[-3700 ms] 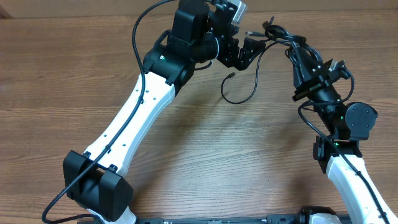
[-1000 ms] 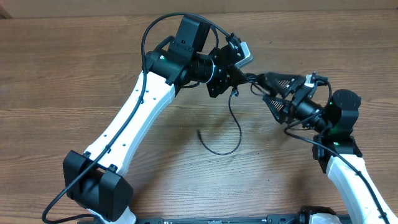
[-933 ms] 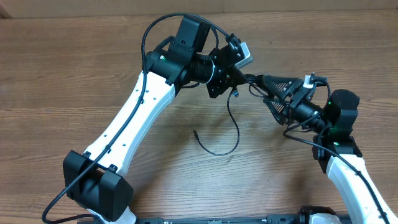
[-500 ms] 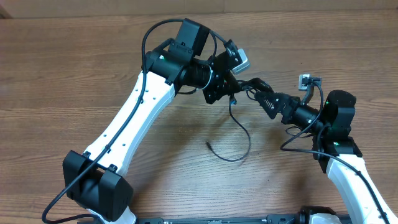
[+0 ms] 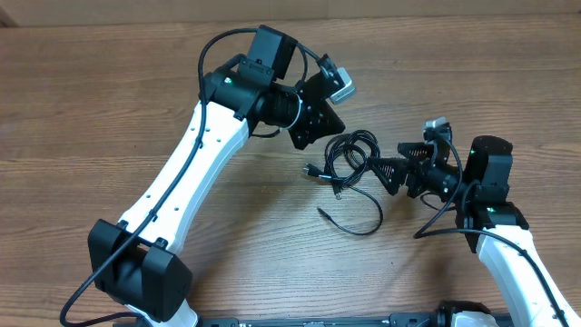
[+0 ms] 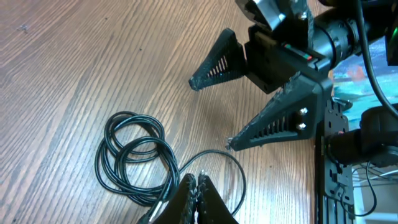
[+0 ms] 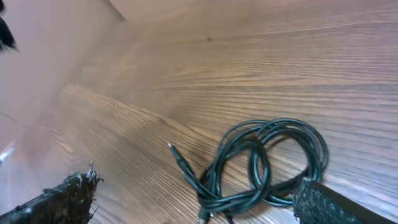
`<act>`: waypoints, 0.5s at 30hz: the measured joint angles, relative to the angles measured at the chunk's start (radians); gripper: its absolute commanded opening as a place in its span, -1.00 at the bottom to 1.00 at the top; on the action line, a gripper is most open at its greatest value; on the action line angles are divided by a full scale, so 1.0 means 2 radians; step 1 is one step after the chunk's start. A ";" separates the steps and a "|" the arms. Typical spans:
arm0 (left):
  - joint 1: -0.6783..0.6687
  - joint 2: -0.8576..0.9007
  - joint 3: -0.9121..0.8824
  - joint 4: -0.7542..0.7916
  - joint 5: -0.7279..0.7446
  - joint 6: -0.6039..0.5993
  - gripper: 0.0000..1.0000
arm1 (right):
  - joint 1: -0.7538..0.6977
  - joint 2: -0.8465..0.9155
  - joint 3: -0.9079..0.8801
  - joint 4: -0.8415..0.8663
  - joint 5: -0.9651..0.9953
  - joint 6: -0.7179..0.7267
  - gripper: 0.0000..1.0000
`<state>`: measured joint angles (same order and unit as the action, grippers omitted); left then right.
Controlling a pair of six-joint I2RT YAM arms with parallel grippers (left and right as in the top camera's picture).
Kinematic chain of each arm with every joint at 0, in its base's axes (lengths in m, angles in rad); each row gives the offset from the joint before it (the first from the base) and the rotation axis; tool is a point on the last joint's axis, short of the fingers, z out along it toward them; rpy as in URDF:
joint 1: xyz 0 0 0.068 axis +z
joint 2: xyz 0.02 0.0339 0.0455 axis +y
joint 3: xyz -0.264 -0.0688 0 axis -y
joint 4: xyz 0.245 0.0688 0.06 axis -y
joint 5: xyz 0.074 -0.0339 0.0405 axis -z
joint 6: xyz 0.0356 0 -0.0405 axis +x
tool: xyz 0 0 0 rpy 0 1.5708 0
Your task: Untangle cables
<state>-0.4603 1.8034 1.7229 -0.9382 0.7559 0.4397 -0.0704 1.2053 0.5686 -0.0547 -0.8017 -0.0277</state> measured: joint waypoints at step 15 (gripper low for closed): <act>0.000 0.000 0.000 -0.057 -0.109 -0.010 -0.35 | 0.000 0.000 0.000 -0.042 0.026 -0.018 0.85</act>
<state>-0.4603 1.8034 1.7229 -1.0515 0.5388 0.4187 -0.0704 1.2053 0.5686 -0.1383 -0.7506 -0.0631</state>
